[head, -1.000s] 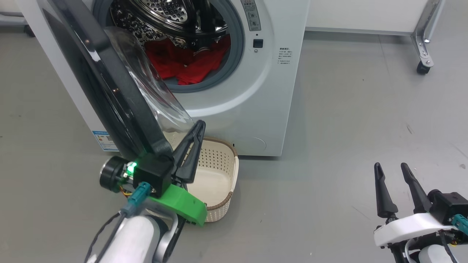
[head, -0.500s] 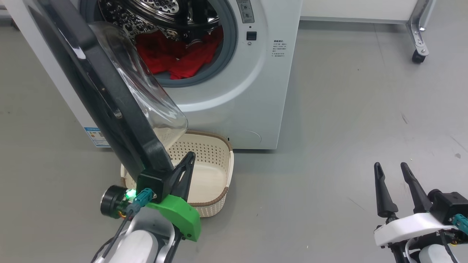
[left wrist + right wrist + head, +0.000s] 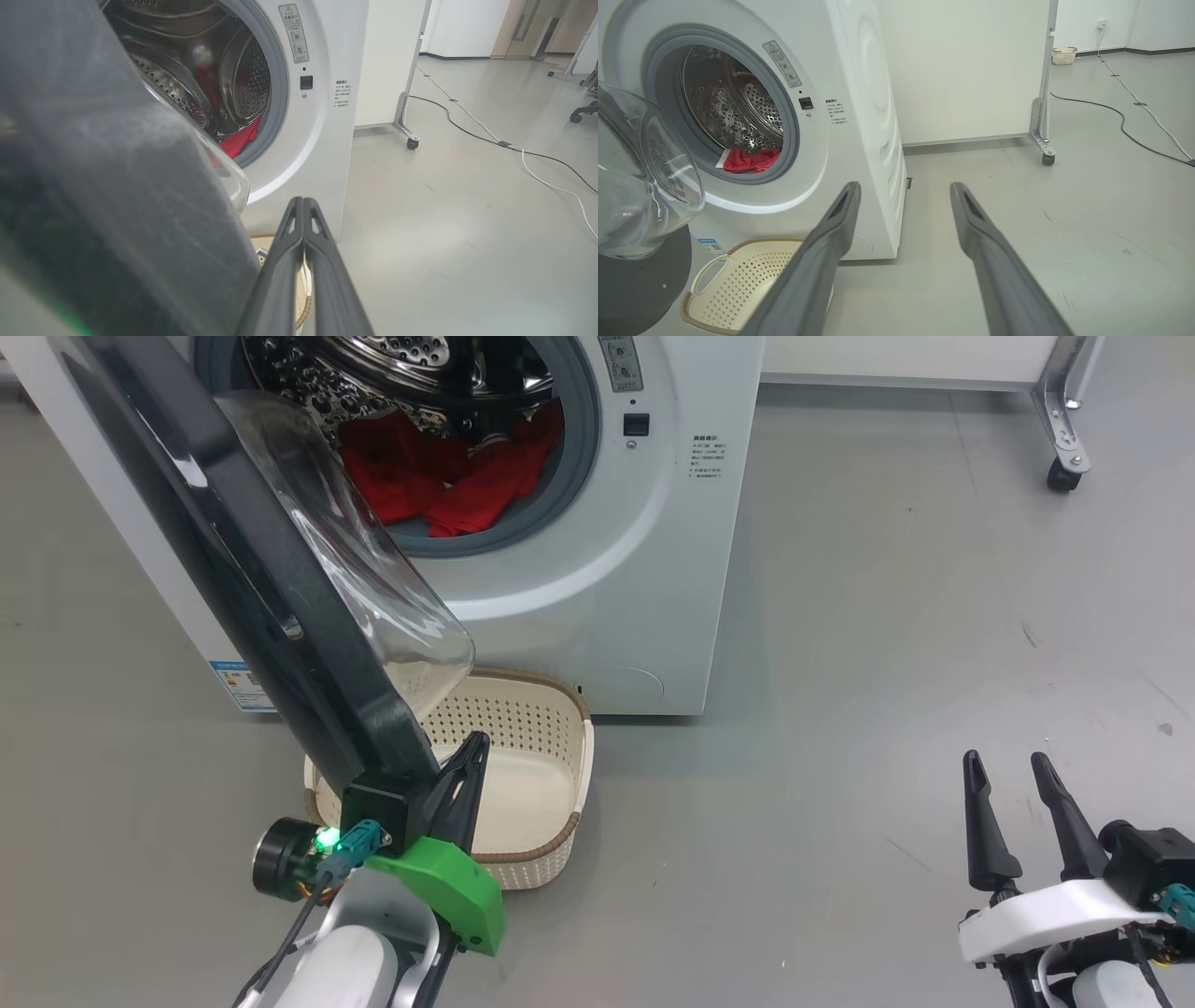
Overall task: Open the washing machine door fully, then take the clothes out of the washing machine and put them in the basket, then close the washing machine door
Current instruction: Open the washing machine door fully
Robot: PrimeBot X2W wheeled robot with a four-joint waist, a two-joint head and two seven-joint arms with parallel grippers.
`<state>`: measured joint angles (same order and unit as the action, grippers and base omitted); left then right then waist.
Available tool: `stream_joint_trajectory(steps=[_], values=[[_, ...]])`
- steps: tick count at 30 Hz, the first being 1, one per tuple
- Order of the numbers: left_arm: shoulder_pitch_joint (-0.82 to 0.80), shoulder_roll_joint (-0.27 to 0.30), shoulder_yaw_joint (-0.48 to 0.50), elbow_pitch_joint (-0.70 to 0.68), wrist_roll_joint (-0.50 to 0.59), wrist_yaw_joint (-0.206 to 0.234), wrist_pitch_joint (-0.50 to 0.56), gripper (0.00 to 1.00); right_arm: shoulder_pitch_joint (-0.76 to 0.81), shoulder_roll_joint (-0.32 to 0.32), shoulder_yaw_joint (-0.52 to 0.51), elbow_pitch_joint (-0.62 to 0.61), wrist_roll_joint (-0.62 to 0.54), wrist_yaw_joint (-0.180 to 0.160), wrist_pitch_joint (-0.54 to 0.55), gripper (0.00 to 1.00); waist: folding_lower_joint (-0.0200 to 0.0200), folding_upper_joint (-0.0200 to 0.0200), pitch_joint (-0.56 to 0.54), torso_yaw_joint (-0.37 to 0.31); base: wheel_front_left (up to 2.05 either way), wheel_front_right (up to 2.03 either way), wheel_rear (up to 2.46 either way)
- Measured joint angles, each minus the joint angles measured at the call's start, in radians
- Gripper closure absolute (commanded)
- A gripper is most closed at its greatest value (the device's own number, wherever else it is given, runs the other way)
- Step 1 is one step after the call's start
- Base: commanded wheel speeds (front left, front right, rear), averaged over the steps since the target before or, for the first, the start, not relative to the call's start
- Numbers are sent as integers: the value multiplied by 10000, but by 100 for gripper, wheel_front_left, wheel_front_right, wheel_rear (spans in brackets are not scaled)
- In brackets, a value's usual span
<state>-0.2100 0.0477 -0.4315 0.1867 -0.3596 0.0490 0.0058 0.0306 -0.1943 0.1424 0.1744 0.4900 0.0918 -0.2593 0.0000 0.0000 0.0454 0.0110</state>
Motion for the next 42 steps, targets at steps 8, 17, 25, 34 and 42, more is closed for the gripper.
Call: stream_joint_trajectory(steps=[8, 17, 25, 34, 42], values=[[-26, -33, -205, 270, -146, 2, -176, 100, 22, 50, -255, 13, 0, 38, 0, 0, 0, 0, -17, 256, 0, 0, 0], [-104, -105, -353, 443, -270, 2, -351, 100, 149, 92, -251, 13, -27, 115, 0, 0, 0, 0, -51, 766, 0, 0, 0], [-136, -134, -504, 642, -378, 2, -514, 100, 225, 136, -270, 42, -90, 127, 0, 0, 0, 0, -111, 1359, 0, 0, 0], [-137, -146, -516, 815, -458, 84, -614, 100, 261, 222, -221, 86, -180, 130, 0, 0, 0, 0, -216, 2058, 0, 0, 0], [-138, -138, -453, 913, -504, 167, -704, 100, 383, 240, -153, 88, -265, 203, 0, 0, 0, 0, -286, 2611, 0, 0, 0]])
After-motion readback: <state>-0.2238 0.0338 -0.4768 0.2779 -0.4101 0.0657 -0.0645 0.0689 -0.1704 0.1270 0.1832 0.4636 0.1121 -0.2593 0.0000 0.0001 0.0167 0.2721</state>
